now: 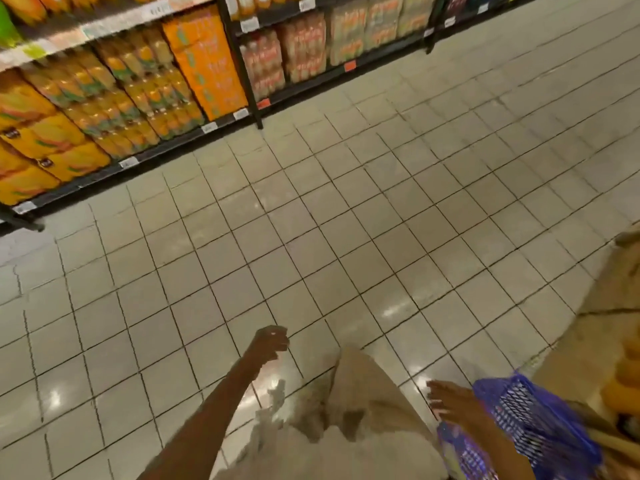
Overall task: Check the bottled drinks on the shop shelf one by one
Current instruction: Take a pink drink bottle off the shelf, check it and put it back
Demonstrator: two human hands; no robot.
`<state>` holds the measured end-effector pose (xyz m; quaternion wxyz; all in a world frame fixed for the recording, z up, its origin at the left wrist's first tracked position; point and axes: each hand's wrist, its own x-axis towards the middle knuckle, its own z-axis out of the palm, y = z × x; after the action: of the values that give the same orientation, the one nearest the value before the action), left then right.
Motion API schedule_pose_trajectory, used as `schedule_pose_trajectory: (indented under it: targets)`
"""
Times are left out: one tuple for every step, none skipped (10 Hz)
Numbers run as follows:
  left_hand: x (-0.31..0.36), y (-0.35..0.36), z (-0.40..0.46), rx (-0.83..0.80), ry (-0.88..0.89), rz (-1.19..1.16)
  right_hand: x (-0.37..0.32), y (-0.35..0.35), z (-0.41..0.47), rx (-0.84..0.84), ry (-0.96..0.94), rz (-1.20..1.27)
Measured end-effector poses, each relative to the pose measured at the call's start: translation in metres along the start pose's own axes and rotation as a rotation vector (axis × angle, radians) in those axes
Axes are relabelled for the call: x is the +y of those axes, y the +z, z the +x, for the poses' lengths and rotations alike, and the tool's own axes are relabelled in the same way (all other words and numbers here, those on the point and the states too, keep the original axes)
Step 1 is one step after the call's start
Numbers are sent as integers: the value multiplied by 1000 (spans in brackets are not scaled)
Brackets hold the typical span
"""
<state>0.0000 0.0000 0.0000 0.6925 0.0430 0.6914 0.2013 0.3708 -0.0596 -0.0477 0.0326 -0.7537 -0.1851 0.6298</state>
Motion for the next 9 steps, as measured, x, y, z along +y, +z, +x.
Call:
schedule_pose_trajectory:
  targets:
    - [101,42,31,-44,101,174,-90,-23,15,6,-19,-9]
    - [177,54,77,-182,83,-28,-205,-41,45,7,-58,50]
    - [237,53,98,39,85,16,-335,-47,74,-3,-230,-32]
    - [287,40,117,207,92,19,-462,-54,99,-33,-326,-126]
    - [340,31,129,313,-13,-68,-569,-58,120,-70,-350,-132]
    - [417,29,164,321,-77,-104,-654,-65,154,-74,-365,-131]
    - [516,43,217,356,-35,-24,-719,-86,191,-57,-318,-88]
    - [640,75,254,280,74,-11,-777,-113,218,15,-254,-21]
    - [770,117,278,206,211,30,-854,-142,237,104,-208,34]
